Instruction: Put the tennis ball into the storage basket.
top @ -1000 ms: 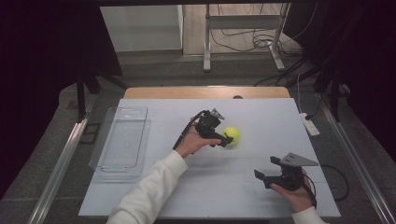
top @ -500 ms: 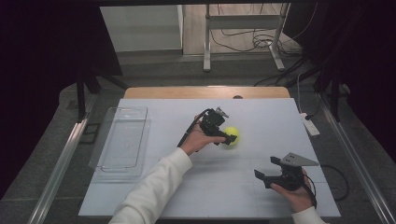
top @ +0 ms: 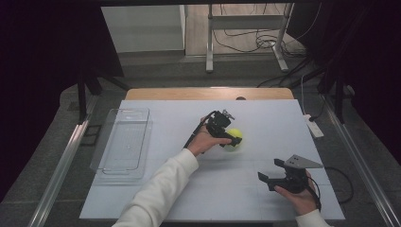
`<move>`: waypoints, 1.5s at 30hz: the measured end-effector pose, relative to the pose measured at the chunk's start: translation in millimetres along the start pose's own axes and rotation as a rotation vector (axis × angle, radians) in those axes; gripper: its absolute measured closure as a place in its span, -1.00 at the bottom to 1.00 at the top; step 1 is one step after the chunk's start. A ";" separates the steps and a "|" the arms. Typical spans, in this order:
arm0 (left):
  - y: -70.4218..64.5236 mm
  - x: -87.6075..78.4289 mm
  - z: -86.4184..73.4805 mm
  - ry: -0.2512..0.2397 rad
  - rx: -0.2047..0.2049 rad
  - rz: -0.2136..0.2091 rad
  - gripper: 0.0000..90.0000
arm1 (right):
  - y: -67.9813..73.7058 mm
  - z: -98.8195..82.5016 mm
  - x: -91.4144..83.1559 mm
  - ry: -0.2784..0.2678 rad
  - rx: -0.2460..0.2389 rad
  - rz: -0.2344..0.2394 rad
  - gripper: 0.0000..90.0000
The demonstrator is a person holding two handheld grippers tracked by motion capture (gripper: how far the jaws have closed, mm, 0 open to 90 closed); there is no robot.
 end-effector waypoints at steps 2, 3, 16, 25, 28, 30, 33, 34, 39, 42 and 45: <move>0.1 2.0 0.1 -0.002 -0.002 -0.001 -0.94 | -0.1 0.0 -0.1 -0.001 0.000 0.000 -0.76; -0.1 2.8 0.2 0.000 -0.001 -0.001 -0.94 | -0.1 0.0 0.0 -0.001 0.000 0.000 -0.76; -2.7 12.7 -0.3 0.008 0.000 0.004 -0.84 | -0.5 -0.3 -0.4 -0.002 0.001 -0.001 -0.76; -4.6 14.7 -1.1 0.025 0.004 0.014 -0.57 | -0.6 -0.5 -0.5 -0.002 0.001 -0.002 -0.76; -5.5 14.5 -0.9 0.025 0.003 0.011 -0.49 | -0.6 -0.5 -0.6 -0.002 0.001 -0.002 -0.76; -7.1 14.2 -0.6 0.031 0.011 0.015 -0.45 | -0.7 -0.6 -0.6 -0.002 0.001 -0.003 -0.76; -8.6 13.4 -0.5 0.036 0.024 0.024 -0.44 | -0.6 -0.5 -0.8 -0.002 0.001 -0.003 -0.76; -8.4 13.0 -0.5 0.041 0.030 0.024 -0.43 | -0.5 -0.5 -0.8 -0.002 0.000 -0.003 -0.76; -7.9 12.0 -0.7 0.042 0.031 0.023 -0.43 | -0.8 -0.5 -0.8 -0.003 0.000 -0.004 -0.76; -7.5 10.5 -1.5 0.038 0.031 0.026 -0.42 | -0.8 -0.5 -1.0 -0.004 -0.001 -0.004 -0.76; -6.7 9.9 -2.2 0.037 0.026 0.023 -0.42 | -0.7 -0.6 -1.1 -0.004 -0.001 -0.005 -0.76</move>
Point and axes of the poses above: each handheld gripper's, and its own axes: x roughly forward along the jaws, z roughly out of its top, y roughly to its left, the point moved 1 cm from there along x, roughly forward along the jaws, and after that the axes turned 2 degrees about -y, right-handed, at the moved point
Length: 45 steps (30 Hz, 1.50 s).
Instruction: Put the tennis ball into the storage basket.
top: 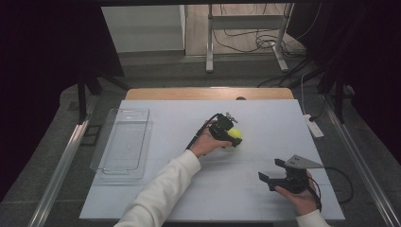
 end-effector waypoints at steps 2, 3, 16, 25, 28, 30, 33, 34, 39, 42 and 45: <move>0.6 -0.7 -1.1 -0.008 -0.010 -0.005 -0.42 | 0.0 0.0 0.0 0.000 0.000 0.000 -0.76; 1.6 -1.9 -1.7 -0.009 -0.011 -0.009 -0.42 | 0.0 0.0 0.0 0.000 0.000 0.000 -0.76; 1.5 -25.2 -5.7 -0.055 0.003 -0.021 -0.42 | 0.0 0.1 0.3 0.000 0.002 0.001 -0.76; 0.1 -33.6 -12.0 -0.073 0.000 -0.024 -0.42 | 0.9 0.4 0.4 0.002 -0.001 -0.001 -0.76; -0.1 -37.2 -14.1 -0.072 0.007 -0.029 -0.42 | 0.9 0.3 0.7 0.003 -0.001 -0.001 -0.76; 0.0 -38.9 -15.2 -0.073 0.009 -0.030 -0.42 | 0.8 0.3 0.8 0.004 -0.002 -0.001 -0.76; 0.2 -40.8 -16.5 -0.078 0.007 -0.032 -0.42 | 0.9 0.4 0.8 0.004 -0.002 -0.001 -0.76; 0.4 -41.3 -16.9 -0.078 0.010 -0.033 -0.42 | 1.0 0.4 0.9 0.004 -0.002 -0.001 -0.76; 0.6 -44.0 -19.3 -0.081 0.011 -0.039 -0.42 | 1.1 0.3 1.0 0.005 -0.003 -0.002 -0.76; 1.0 -45.5 -20.4 -0.079 0.017 -0.039 -0.42 | 1.1 0.3 1.1 0.005 -0.004 -0.003 -0.76; 0.7 -46.5 -21.3 -0.083 0.018 -0.038 -0.42 | 1.1 0.3 1.2 0.005 -0.004 -0.003 -0.76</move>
Point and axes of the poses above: each handheld gripper's, and its own axes: x roughly forward along the jaws, z roughly out of its top, y roughly to its left, the point moved 1 cm from there along x, roughly forward along the jaws, and after that the axes turned 2 degrees about -y, right-handed, at the moved point
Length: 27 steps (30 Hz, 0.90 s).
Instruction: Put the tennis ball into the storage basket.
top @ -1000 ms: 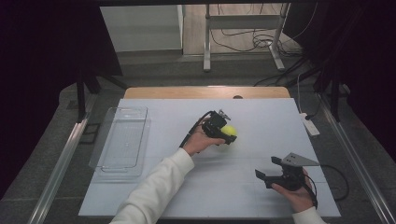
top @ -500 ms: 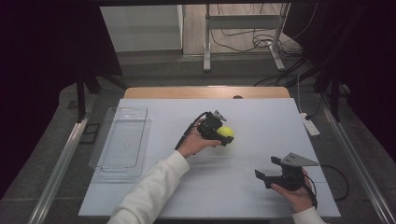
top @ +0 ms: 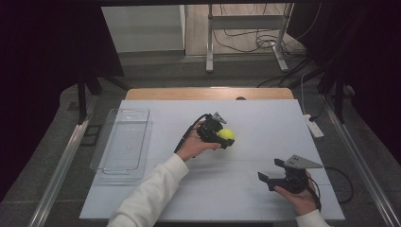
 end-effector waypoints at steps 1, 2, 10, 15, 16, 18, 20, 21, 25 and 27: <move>-0.5 -0.3 -0.2 -0.003 -0.001 -0.001 -0.42 | 0.1 0.0 0.0 0.000 0.000 0.000 -0.76; -0.9 -0.9 -0.4 -0.005 0.002 -0.002 -0.42 | 0.1 -0.1 0.0 0.000 0.000 0.000 -0.76; -2.6 -5.9 -2.5 -0.009 0.009 0.000 -0.42 | -0.2 -0.1 0.0 0.002 -0.001 -0.002 -0.76; -3.7 -11.6 -5.8 -0.017 0.007 0.002 -0.42 | 0.2 0.0 0.2 0.001 -0.001 0.000 -0.76; -4.2 -12.9 -6.7 -0.019 0.006 0.003 -0.42 | 0.2 0.0 0.2 0.001 -0.001 -0.001 -0.76; -4.2 -14.2 -7.6 -0.021 0.008 0.006 -0.42 | 0.2 0.0 0.2 0.001 -0.001 -0.001 -0.76; -4.3 -16.4 -9.2 -0.023 0.002 0.013 -0.42 | 0.0 -0.1 0.2 0.001 0.000 0.000 -0.76; -4.5 -17.6 -10.0 -0.025 0.000 0.013 -0.42 | 0.0 -0.2 0.3 0.001 0.000 0.000 -0.76; -5.1 -22.1 -12.4 -0.031 0.002 0.014 -0.42 | 0.0 -0.2 0.1 0.000 -0.001 -0.001 -0.76; -5.2 -24.7 -13.7 -0.032 0.005 0.016 -0.42 | -0.6 -0.4 0.1 0.000 0.002 -0.003 -0.76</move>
Point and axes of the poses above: each handheld gripper's, and its own axes: x roughly forward along the jaws, z roughly out of its top, y roughly to its left, the point moved 1 cm from there along x, roughly forward along the jaws, and after that the axes turned 2 degrees about -y, right-handed, at the moved point
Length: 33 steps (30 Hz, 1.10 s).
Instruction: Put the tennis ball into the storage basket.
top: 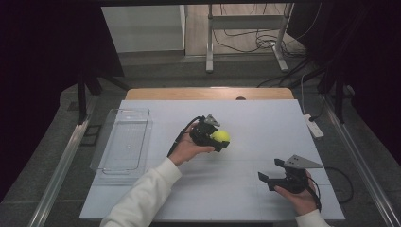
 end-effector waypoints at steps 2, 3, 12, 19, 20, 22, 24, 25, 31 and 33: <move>0.0 -3.2 -1.6 -0.007 -0.008 -0.005 -0.42 | -0.1 0.0 0.0 0.000 0.000 0.000 -0.76; 0.1 -5.2 -2.6 -0.012 -0.010 -0.001 -0.42 | 0.0 0.0 0.1 0.000 0.000 -0.001 -0.76; 1.6 -13.8 -9.9 -0.024 -0.010 0.001 -0.42 | 0.4 0.0 0.3 0.002 -0.002 -0.005 -0.76; 2.6 -20.7 -15.4 -0.035 -0.018 0.005 -0.42 | 0.2 -0.1 0.2 0.002 -0.002 -0.005 -0.76; 2.8 -22.1 -16.4 -0.036 -0.021 0.005 -0.42 | 0.4 0.0 0.3 0.002 -0.003 -0.006 -0.76; 3.2 -23.2 -17.1 -0.035 -0.017 0.007 -0.42 | 0.4 0.1 0.3 0.002 -0.003 -0.006 -0.76; 2.8 -24.4 -18.0 -0.038 -0.022 0.009 -0.42 | 0.4 0.0 0.5 0.002 -0.002 -0.006 -0.76; 2.7 -24.9 -18.3 -0.039 -0.023 0.008 -0.42 | 0.4 0.0 0.5 0.003 -0.003 -0.006 -0.76; 2.2 -27.9 -20.7 -0.043 -0.022 0.008 -0.42 | 0.4 0.0 -0.1 0.000 -0.003 -0.010 -0.76; 2.5 -29.1 -21.2 -0.043 -0.020 0.011 -0.42 | 0.2 -0.1 0.0 0.001 -0.002 -0.010 -0.76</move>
Point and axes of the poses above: each handheld gripper's, and its own axes: x roughly forward along the jaws, z roughly out of its top, y roughly to its left, the point moved 1 cm from there along x, roughly forward along the jaws, and after that the axes turned 2 degrees about -y, right-handed, at the moved point
